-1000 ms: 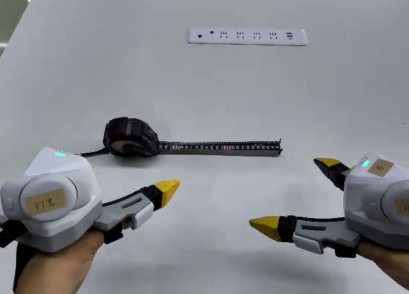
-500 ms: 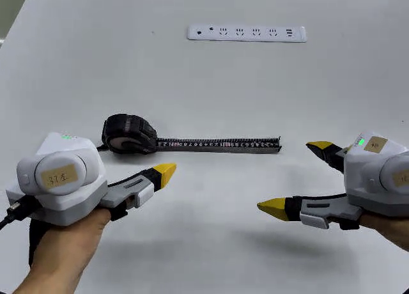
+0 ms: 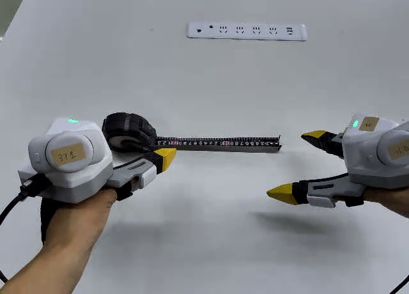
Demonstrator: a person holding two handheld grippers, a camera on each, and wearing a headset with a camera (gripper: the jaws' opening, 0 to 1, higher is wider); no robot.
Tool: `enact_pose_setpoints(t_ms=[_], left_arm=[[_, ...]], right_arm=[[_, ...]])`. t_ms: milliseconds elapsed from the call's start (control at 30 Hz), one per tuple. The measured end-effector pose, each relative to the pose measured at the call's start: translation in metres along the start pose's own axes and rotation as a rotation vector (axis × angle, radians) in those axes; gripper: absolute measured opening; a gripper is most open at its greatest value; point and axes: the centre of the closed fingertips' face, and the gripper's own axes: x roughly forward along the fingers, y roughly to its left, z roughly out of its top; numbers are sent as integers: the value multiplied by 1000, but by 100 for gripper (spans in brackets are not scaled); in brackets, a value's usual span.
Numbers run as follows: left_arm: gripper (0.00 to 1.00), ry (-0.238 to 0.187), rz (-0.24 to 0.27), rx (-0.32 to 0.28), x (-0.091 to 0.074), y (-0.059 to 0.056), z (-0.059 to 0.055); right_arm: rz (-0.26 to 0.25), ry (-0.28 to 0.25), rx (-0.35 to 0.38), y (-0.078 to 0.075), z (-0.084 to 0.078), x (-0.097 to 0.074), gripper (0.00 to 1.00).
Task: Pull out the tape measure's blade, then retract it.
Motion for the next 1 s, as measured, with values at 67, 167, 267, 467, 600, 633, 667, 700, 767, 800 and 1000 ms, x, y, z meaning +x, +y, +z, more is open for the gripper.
enact_pose_setpoints(t_ms=[67, 167, 267, 467, 600, 633, 667, 700, 767, 800, 1000], left_arm=[[89, 2, 3, 1, 2, 1, 1], [89, 1, 10, -8, 6, 2, 2], [88, -2, 16, -14, 10, 6, 5], [84, 3, 36, -38, 17, 10, 7], [82, 12, 52, -53, 22, 11, 7], [80, 14, 57, -57, 22, 11, 7], [80, 16, 62, -64, 24, 12, 7], [80, 19, 67, -69, 25, 12, 6], [78, 27, 75, -78, 28, 12, 5], [77, 32, 77, -84, 29, 13, 4], [73, 45, 97, -109, 35, 14, 1]], right_arm=[[6, 9, -10, -4, 1, 1, 83], [19, 16, -32, -10, 2, 3, 85], [34, 36, -62, -14, 1, 5, 85], [66, 70, -108, -20, 0, 9, 79], [91, 93, -137, -24, -2, 11, 74], [97, 96, -141, -24, -2, 12, 73], [106, 100, -150, -25, -2, 13, 71], [109, 104, -159, -25, -3, 13, 69], [120, 110, -165, -26, -3, 15, 66], [123, 112, -170, -27, -3, 16, 66], [171, 139, -228, -26, -2, 21, 52]])
